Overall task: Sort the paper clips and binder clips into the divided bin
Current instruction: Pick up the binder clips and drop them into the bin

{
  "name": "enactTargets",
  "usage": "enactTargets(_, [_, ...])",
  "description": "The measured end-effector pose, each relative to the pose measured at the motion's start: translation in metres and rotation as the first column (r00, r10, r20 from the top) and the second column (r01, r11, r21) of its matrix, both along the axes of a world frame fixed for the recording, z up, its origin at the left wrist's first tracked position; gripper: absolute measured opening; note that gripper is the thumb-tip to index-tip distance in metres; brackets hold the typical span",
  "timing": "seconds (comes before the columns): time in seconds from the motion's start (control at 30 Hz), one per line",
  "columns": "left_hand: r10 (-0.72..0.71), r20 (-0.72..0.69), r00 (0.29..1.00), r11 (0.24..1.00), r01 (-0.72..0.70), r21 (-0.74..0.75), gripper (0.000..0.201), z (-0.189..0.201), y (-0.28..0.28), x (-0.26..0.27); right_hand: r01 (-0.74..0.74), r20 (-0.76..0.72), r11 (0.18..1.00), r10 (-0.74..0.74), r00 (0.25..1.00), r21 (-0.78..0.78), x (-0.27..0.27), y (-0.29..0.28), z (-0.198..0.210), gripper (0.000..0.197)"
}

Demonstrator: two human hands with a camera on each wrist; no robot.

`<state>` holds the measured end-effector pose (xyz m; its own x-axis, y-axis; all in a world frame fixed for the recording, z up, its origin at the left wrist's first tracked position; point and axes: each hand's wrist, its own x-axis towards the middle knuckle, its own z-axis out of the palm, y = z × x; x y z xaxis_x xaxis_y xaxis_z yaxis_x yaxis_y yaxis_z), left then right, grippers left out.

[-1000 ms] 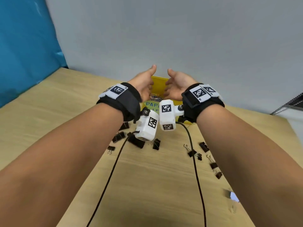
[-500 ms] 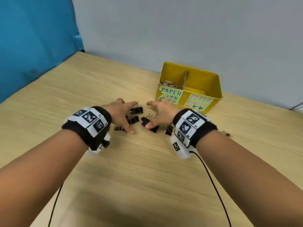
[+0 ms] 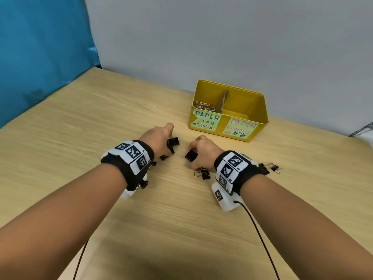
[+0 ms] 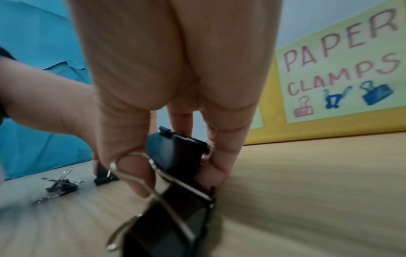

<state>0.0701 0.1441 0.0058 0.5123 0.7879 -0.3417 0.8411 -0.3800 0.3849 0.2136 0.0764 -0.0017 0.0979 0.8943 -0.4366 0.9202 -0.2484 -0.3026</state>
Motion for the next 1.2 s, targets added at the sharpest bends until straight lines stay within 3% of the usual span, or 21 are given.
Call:
enactTargets(0.2, [0.069,0.175,0.982,0.998,-0.066,-0.023,0.048,-0.002,-0.008,-0.001,0.132,-0.137,0.987,-0.119,0.983,0.091,0.015,-0.016,0.011,0.052])
enactTargets(0.33, [0.084,0.338,0.937,0.996,-0.093,0.012,0.045,0.018,-0.012,0.003,0.239,-0.298,0.937,-0.159,0.941,0.255,0.032,-0.017,0.046,0.047])
enactTargets(0.43, [0.048,0.448,0.893,0.995,-0.081,0.054,0.044,0.045,-0.014,0.016,0.468,-0.500,0.788,-0.241,0.832,0.400,0.060,-0.005,0.077,0.052])
enactTargets(0.53, [-0.025,0.530,0.848,0.991,-0.047,0.121,0.046,0.071,-0.011,0.042,0.608,-0.477,0.547,-0.379,0.793,0.576,0.091,0.013,0.089,0.056])
enactTargets(0.57, [-0.051,0.546,0.836,0.989,-0.032,0.142,0.047,0.080,-0.010,0.053,0.622,-0.461,0.511,-0.417,0.783,0.594,0.100,0.018,0.090,0.057])
enactTargets(0.6, [-0.072,0.557,0.827,0.987,-0.020,0.157,0.048,0.087,-0.008,0.065,0.616,-0.433,0.530,-0.438,0.788,0.583,0.106,0.021,0.089,0.058])
enactTargets(0.7, [-0.144,0.558,0.818,0.978,0.030,0.209,0.050,0.100,-0.002,0.103,0.513,-0.309,0.725,-0.411,0.858,0.460,0.120,0.018,0.083,0.057])
enactTargets(0.73, [-0.166,0.556,0.814,0.974,0.049,0.220,0.051,0.101,-0.001,0.116,0.498,-0.305,0.740,-0.396,0.866,0.453,0.124,0.014,0.081,0.054])
enactTargets(0.9, [-0.229,0.492,0.840,0.966,0.133,0.221,0.052,0.090,0.003,0.159,0.573,-0.416,0.595,-0.395,0.819,0.564,0.134,-0.016,0.065,0.028])
enactTargets(1.03, [-0.282,0.341,0.897,0.955,0.230,0.185,0.045,0.071,0.003,0.161,0.596,-0.359,0.491,-0.496,0.791,0.635,0.132,-0.048,0.048,0.021])
enactTargets(1.1, [-0.278,0.331,0.902,0.956,0.227,0.186,0.039,0.066,0.000,0.150,0.600,-0.324,0.512,-0.529,0.784,0.615,0.124,-0.064,0.039,0.019])
enactTargets(1.2, [-0.199,0.405,0.893,0.970,0.120,0.211,0.032,0.061,-0.010,0.119,0.563,-0.251,0.670,-0.510,0.823,0.484,0.105,-0.080,0.026,0.017])
